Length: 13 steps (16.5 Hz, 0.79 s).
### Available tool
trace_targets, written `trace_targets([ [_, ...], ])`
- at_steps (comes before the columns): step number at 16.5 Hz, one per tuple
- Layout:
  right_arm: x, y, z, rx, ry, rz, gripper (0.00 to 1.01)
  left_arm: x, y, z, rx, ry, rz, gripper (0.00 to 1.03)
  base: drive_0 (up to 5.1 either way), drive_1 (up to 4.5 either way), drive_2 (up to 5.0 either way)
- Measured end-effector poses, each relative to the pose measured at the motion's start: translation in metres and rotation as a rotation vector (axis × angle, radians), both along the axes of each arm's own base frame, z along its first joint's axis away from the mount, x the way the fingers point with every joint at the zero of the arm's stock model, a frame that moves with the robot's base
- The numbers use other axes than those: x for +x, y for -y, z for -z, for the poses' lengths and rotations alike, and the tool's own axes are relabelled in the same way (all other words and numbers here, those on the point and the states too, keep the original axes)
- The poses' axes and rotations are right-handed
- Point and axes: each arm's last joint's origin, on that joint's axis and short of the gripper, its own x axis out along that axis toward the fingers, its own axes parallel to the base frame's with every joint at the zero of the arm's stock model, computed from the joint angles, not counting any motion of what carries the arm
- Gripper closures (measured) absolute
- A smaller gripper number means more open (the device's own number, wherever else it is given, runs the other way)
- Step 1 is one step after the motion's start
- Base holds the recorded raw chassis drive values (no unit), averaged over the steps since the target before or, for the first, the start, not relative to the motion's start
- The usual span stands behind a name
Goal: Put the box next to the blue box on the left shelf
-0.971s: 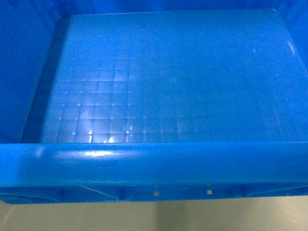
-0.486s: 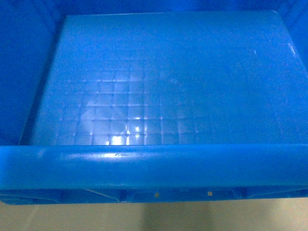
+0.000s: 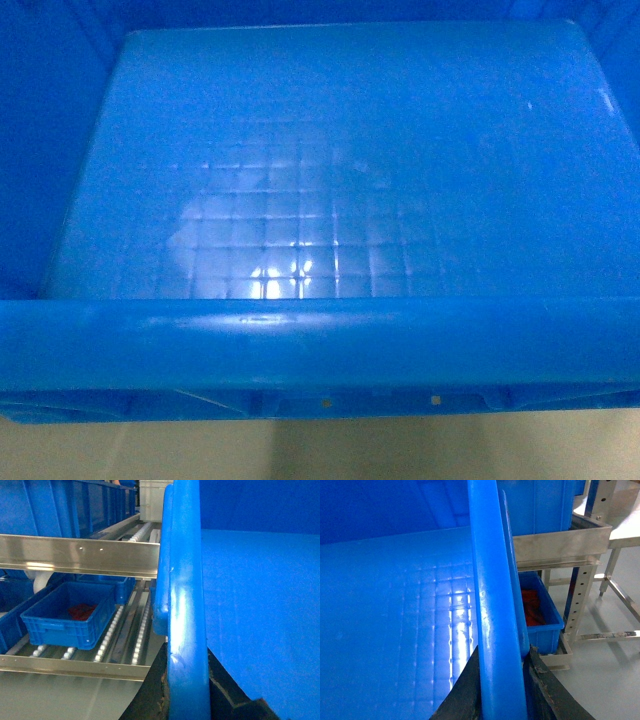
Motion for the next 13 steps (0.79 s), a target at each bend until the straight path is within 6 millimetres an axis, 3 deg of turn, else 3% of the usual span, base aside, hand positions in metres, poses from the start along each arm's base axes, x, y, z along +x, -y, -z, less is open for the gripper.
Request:
trace_targets([
  [11, 0.0000, 0.0000, -0.0002, 0.000, 0.002, 0.000, 0.86, -0.0001, -0.0001, 0.0001, -0.001, -0.001, -0.001, 0.93, -5.0, 2.46, 2.5],
  [13, -0.0002, 0.0000, 0.0003, 0.000, -0.003, 0.000, 0.86, -0.0003, -0.0002, 0.0000, 0.001, -0.001, -0.002, 0.93, -2.0, 2.32, -0.3],
])
